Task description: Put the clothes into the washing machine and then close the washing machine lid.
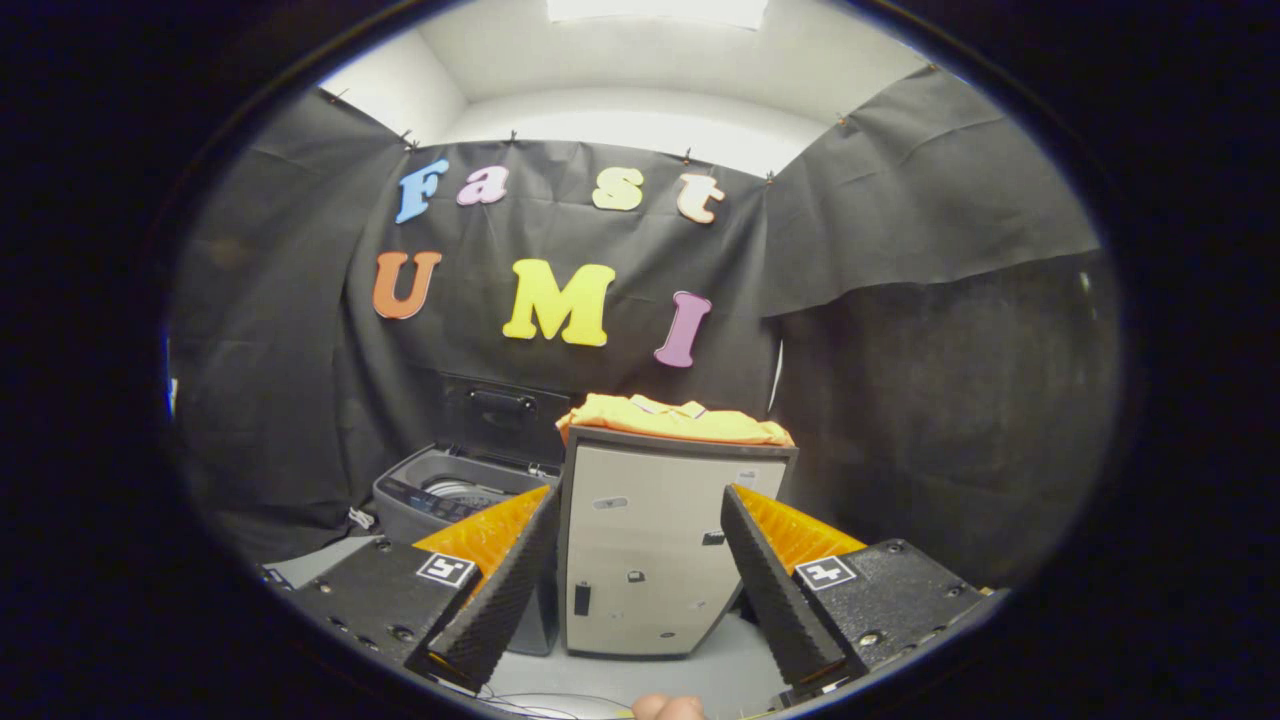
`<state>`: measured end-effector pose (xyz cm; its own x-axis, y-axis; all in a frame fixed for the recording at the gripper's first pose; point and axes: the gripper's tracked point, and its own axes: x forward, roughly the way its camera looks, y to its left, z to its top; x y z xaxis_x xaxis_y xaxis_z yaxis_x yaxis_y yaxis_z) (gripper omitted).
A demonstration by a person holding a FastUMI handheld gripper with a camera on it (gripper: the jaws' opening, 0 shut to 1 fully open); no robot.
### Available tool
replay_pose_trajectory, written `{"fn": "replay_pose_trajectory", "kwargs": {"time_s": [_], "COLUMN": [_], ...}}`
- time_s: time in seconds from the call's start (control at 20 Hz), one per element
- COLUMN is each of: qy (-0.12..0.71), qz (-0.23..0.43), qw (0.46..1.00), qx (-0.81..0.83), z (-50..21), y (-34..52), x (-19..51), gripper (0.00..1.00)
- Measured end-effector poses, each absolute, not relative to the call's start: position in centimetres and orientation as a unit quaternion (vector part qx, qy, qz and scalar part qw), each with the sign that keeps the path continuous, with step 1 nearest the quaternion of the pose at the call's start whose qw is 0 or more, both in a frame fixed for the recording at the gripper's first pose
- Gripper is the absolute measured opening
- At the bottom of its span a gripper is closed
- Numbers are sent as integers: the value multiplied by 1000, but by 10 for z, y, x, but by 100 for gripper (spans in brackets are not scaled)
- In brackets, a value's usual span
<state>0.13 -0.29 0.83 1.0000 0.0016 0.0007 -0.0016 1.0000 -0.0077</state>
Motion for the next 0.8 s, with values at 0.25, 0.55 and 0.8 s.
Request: {"fn": "replay_pose_trajectory", "kwargs": {"time_s": [0.25, 0.55, 0.8], "qy": [0, 8, 27], "qz": [2, -9, -20], "qw": [1000, 1000, 999], "qx": [-6, -6, 7], "z": [12, 24, 34], "y": [-1, -8, -24], "x": [5, 19, 53], "gripper": [100, 100, 100]}}
